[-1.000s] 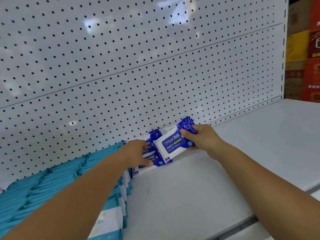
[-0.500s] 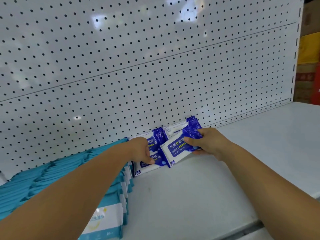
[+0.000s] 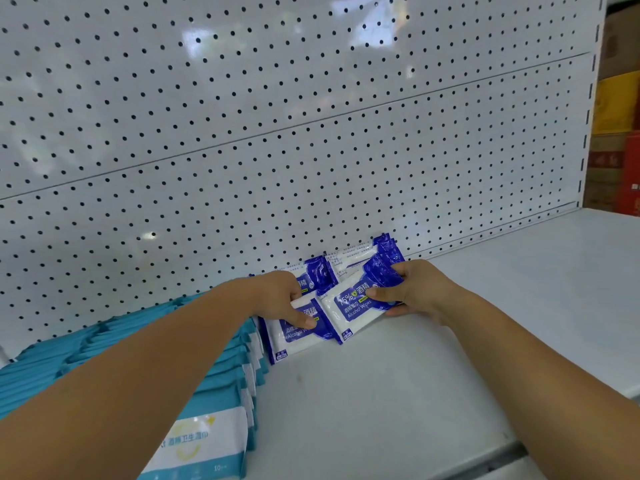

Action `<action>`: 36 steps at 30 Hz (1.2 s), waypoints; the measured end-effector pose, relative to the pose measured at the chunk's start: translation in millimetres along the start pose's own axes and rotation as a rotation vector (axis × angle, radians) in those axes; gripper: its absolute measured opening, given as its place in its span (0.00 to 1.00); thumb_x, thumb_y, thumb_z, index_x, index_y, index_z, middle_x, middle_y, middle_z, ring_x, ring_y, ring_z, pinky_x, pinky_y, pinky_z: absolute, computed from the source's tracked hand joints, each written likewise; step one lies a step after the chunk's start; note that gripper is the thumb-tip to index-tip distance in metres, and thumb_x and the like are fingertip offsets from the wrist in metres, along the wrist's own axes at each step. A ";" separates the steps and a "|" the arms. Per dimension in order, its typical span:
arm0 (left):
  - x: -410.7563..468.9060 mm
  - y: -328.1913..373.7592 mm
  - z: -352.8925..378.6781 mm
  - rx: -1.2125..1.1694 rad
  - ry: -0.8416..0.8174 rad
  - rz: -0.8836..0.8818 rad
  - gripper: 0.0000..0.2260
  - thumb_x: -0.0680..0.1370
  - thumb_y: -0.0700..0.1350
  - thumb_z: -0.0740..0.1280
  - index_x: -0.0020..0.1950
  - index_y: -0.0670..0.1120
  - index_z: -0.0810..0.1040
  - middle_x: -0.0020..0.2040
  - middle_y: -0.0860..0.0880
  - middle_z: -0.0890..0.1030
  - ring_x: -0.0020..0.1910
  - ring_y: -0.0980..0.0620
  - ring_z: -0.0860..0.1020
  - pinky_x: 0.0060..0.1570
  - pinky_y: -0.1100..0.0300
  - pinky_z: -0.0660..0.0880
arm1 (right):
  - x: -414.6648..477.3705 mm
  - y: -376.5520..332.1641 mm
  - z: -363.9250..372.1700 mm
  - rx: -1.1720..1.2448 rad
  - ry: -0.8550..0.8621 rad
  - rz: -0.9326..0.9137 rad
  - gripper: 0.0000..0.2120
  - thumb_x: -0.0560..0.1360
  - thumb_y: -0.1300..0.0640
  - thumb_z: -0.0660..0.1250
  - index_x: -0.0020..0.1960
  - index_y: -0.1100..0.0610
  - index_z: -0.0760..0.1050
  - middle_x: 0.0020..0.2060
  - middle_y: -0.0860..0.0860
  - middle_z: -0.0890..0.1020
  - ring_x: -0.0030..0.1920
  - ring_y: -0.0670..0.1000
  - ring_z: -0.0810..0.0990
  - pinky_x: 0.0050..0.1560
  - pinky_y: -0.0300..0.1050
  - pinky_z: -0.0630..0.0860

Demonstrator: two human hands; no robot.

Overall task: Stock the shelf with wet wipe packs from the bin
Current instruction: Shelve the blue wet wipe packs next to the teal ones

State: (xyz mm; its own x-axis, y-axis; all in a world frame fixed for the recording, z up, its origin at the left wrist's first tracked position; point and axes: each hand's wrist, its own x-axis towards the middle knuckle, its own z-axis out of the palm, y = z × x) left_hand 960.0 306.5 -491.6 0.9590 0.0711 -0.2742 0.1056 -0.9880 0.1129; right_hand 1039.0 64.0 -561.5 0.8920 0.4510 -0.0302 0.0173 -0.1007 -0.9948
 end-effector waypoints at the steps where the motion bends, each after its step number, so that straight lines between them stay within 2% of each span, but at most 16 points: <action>1: -1.8 1.4 -1.3 -0.008 0.008 -0.007 0.23 0.71 0.63 0.74 0.40 0.44 0.72 0.36 0.49 0.71 0.36 0.51 0.69 0.39 0.59 0.66 | -0.7 0.0 1.6 0.004 0.004 -0.014 0.17 0.67 0.60 0.81 0.53 0.62 0.82 0.50 0.56 0.86 0.46 0.53 0.87 0.44 0.49 0.85; 2: -3.4 2.8 -2.4 -0.016 0.010 -0.013 0.25 0.71 0.65 0.72 0.38 0.45 0.71 0.36 0.50 0.72 0.36 0.51 0.70 0.39 0.59 0.66 | -1.5 0.4 3.9 -0.001 0.009 -0.028 0.17 0.67 0.61 0.81 0.52 0.62 0.82 0.48 0.56 0.87 0.45 0.53 0.87 0.43 0.49 0.85; 4: -6.0 5.9 -2.8 -0.067 0.005 -0.019 0.24 0.72 0.66 0.70 0.41 0.45 0.74 0.40 0.50 0.80 0.38 0.52 0.78 0.42 0.60 0.72 | -2.5 2.4 9.3 -0.054 0.011 -0.053 0.16 0.66 0.59 0.82 0.50 0.63 0.83 0.43 0.55 0.87 0.43 0.51 0.87 0.44 0.49 0.85; 7: -7.9 7.6 -1.9 -0.188 0.032 0.008 0.24 0.72 0.62 0.74 0.45 0.41 0.78 0.45 0.49 0.84 0.42 0.53 0.83 0.47 0.59 0.79 | -4.8 3.8 16.7 -0.183 -0.014 -0.117 0.15 0.64 0.55 0.83 0.46 0.60 0.83 0.38 0.53 0.87 0.44 0.52 0.87 0.48 0.53 0.85; 10: -7.9 7.8 -2.8 -0.243 0.052 0.036 0.22 0.71 0.55 0.77 0.54 0.40 0.80 0.52 0.45 0.85 0.52 0.47 0.84 0.58 0.48 0.80 | -3.7 5.4 21.7 -0.336 -0.022 -0.164 0.20 0.63 0.47 0.83 0.48 0.58 0.83 0.42 0.50 0.87 0.46 0.50 0.86 0.49 0.50 0.84; 13: -7.1 7.0 -4.4 -0.235 0.066 0.059 0.15 0.72 0.49 0.78 0.54 0.44 0.81 0.55 0.45 0.84 0.55 0.45 0.82 0.59 0.49 0.79 | -1.7 6.8 21.8 -0.430 -0.029 -0.213 0.27 0.61 0.40 0.82 0.50 0.58 0.82 0.46 0.50 0.87 0.48 0.51 0.86 0.53 0.52 0.83; 16: -5.8 4.9 -6.4 -0.288 0.077 0.070 0.12 0.73 0.42 0.77 0.54 0.44 0.80 0.56 0.46 0.84 0.56 0.47 0.82 0.58 0.53 0.80 | 2.2 8.2 19.1 -0.380 0.023 -0.259 0.17 0.66 0.50 0.82 0.44 0.60 0.80 0.39 0.50 0.86 0.42 0.50 0.85 0.47 0.48 0.83; 19: -6.0 10.6 -5.5 -0.280 0.060 0.087 0.17 0.71 0.46 0.79 0.56 0.44 0.80 0.55 0.47 0.85 0.55 0.47 0.83 0.59 0.49 0.79 | 1.2 8.1 25.9 -0.434 0.058 -0.299 0.18 0.67 0.53 0.81 0.35 0.57 0.73 0.29 0.48 0.78 0.31 0.46 0.77 0.38 0.43 0.76; 21: -5.4 15.4 -4.1 -0.221 0.086 0.107 0.19 0.70 0.48 0.80 0.57 0.44 0.79 0.55 0.47 0.84 0.55 0.46 0.82 0.59 0.49 0.79 | 1.0 7.9 29.0 -0.424 0.032 -0.287 0.17 0.67 0.53 0.81 0.35 0.57 0.73 0.28 0.48 0.78 0.29 0.45 0.76 0.33 0.40 0.76; 23: -3.8 17.2 -4.1 -0.159 0.137 0.124 0.18 0.72 0.46 0.79 0.58 0.42 0.79 0.56 0.46 0.83 0.56 0.47 0.81 0.58 0.50 0.79 | 2.3 6.5 27.2 -0.385 0.041 -0.278 0.16 0.67 0.53 0.82 0.37 0.58 0.76 0.30 0.48 0.80 0.28 0.43 0.77 0.31 0.37 0.75; 26: -1.7 16.8 -6.8 -0.021 0.250 0.108 0.19 0.73 0.45 0.77 0.61 0.43 0.76 0.57 0.49 0.78 0.55 0.50 0.77 0.54 0.58 0.76 | 4.8 7.0 19.3 -0.391 0.146 -0.324 0.13 0.65 0.52 0.83 0.41 0.56 0.81 0.34 0.46 0.83 0.32 0.40 0.78 0.35 0.32 0.73; 29: 3.1 12.5 -8.3 0.104 0.313 0.064 0.20 0.73 0.45 0.76 0.62 0.44 0.74 0.59 0.47 0.76 0.53 0.52 0.73 0.49 0.61 0.71 | 7.4 12.6 14.7 -0.541 0.203 -0.358 0.14 0.65 0.54 0.83 0.45 0.55 0.81 0.40 0.47 0.82 0.38 0.44 0.78 0.44 0.36 0.76; 32: 6.8 4.7 -10.5 0.194 0.299 -0.008 0.22 0.74 0.46 0.76 0.63 0.44 0.73 0.62 0.46 0.77 0.56 0.50 0.75 0.52 0.60 0.72 | 9.7 16.7 11.6 -0.641 0.197 -0.392 0.13 0.68 0.56 0.80 0.49 0.54 0.81 0.42 0.46 0.80 0.41 0.45 0.76 0.48 0.39 0.75; 36: 8.6 -4.2 -10.5 0.194 0.341 -0.064 0.24 0.74 0.47 0.76 0.67 0.43 0.72 0.64 0.45 0.76 0.61 0.48 0.76 0.56 0.56 0.74 | 16.2 18.8 10.2 -0.733 0.180 -0.444 0.12 0.70 0.61 0.75 0.53 0.56 0.82 0.46 0.49 0.81 0.46 0.49 0.78 0.53 0.46 0.77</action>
State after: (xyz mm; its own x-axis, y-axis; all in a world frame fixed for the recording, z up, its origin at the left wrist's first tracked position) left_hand 970.6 312.7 -484.4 0.9878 0.1428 0.0617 0.1477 -0.9853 -0.0854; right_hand 1049.2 78.5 -581.7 0.7904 0.4433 0.4228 0.6110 -0.5212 -0.5958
